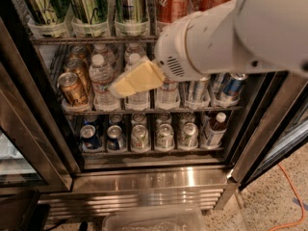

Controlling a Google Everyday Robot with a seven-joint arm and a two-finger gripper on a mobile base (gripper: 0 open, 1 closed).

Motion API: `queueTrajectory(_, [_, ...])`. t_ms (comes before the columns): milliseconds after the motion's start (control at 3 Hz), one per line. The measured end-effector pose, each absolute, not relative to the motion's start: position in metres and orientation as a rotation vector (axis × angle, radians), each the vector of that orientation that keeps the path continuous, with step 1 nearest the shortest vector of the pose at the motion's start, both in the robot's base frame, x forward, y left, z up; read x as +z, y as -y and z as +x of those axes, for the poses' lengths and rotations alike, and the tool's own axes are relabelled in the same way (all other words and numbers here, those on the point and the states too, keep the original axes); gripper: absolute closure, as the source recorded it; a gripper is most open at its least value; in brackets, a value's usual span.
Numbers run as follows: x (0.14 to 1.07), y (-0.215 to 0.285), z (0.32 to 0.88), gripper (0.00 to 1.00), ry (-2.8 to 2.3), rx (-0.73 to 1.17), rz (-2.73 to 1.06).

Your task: Pick green can from top shelf of fridge

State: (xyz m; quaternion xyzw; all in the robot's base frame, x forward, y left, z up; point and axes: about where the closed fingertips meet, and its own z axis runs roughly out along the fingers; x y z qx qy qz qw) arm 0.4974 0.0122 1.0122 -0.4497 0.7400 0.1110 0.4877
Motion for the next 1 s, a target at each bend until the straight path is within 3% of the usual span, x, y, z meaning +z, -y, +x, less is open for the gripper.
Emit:
queueTrajectory(333, [1.023,-0.038,0.504,0.0,-1.755,0.229,-0.984])
queueTrajectory(1000, [1.043,-0.04,0.522,0.0,-1.725,0.268,-0.733])
